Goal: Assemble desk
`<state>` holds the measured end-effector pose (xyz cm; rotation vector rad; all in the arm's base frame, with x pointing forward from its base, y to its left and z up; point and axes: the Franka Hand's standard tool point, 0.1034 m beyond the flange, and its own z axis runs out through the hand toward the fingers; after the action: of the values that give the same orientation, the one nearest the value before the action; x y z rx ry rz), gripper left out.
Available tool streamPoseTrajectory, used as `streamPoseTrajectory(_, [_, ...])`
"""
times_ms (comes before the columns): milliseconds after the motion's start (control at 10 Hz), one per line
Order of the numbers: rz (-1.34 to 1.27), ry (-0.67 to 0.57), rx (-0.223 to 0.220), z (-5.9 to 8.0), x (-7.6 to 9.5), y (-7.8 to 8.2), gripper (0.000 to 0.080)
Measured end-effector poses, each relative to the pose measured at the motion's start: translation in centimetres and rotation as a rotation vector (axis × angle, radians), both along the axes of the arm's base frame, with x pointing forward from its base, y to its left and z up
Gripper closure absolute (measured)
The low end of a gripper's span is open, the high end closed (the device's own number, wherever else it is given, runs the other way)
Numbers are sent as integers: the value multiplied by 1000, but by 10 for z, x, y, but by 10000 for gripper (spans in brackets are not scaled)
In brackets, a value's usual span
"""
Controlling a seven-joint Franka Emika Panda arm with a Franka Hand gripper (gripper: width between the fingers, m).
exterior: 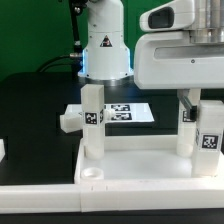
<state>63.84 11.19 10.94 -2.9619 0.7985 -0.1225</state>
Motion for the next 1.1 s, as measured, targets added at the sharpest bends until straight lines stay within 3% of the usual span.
streamPoseTrajectory(300, [-461, 21, 38, 0, -1, 1, 512])
streamPoseTrajectory(500, [-849, 49, 117, -2, -2, 5, 512])
streamPoseTrajectory(600, [-933, 52, 145, -2, -2, 3, 512])
streamPoseTrajectory(800, [-951, 54, 147, -2, -2, 5, 512])
streamPoseTrajectory(900, [-934, 54, 145, -2, -2, 5, 456])
streamPoseTrajectory(1000, [-901, 51, 139, -3, -2, 5, 456])
streamPoseTrajectory(1100, [-716, 33, 116, -2, -1, 6, 257])
